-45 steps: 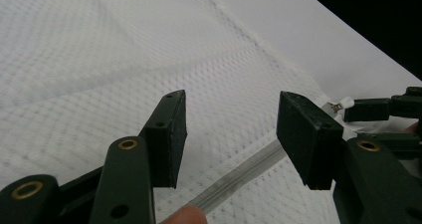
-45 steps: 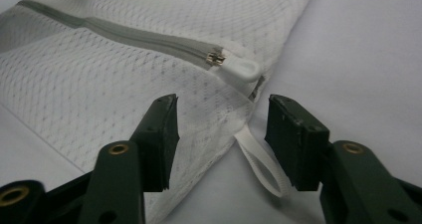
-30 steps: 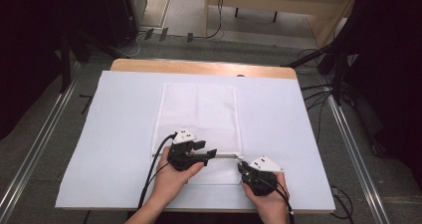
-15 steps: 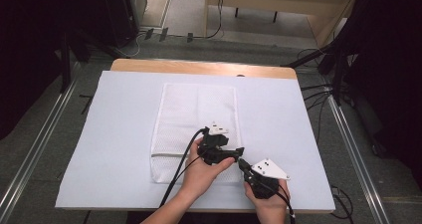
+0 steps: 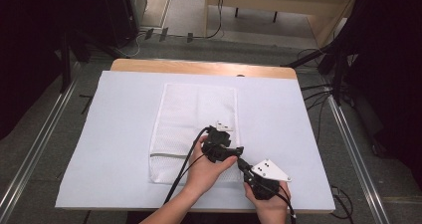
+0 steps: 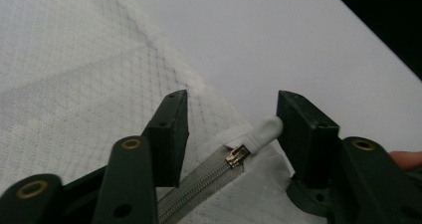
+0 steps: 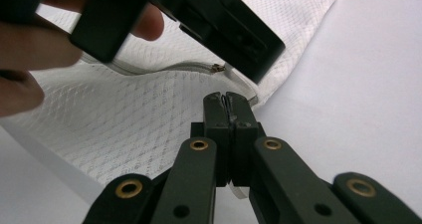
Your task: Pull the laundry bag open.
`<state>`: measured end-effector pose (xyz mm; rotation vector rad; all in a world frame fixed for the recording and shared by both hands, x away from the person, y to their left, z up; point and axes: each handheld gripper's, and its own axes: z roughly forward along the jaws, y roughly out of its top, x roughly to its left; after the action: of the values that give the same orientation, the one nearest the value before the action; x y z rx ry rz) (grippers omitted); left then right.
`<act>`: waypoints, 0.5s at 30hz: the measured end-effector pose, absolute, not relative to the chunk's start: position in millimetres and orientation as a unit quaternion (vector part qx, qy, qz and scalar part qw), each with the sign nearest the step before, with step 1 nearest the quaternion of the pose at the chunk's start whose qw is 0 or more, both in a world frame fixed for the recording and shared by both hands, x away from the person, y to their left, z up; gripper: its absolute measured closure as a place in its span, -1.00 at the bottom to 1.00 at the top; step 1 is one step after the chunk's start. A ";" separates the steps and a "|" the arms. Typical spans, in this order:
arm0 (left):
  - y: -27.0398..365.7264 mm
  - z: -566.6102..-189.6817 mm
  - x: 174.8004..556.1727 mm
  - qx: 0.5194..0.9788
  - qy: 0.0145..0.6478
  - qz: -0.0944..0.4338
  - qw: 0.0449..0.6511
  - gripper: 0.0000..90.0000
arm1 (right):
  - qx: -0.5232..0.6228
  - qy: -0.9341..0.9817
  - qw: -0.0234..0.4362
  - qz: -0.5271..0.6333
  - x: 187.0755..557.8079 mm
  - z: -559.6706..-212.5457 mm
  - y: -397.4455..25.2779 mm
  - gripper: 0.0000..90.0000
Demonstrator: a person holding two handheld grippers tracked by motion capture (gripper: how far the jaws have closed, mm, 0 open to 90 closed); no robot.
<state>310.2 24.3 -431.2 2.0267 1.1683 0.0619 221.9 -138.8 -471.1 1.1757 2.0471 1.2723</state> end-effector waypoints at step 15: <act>53.7 -435.4 313.9 0.781 0.454 -0.057 0.425 0.85 | 0.425 0.744 0.228 0.463 222.3 -471.1 -139.1 1.00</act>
<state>313.9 53.7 -435.4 1.9547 1.1346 -0.1426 222.3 -139.1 -471.1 1.1705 2.0480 1.2757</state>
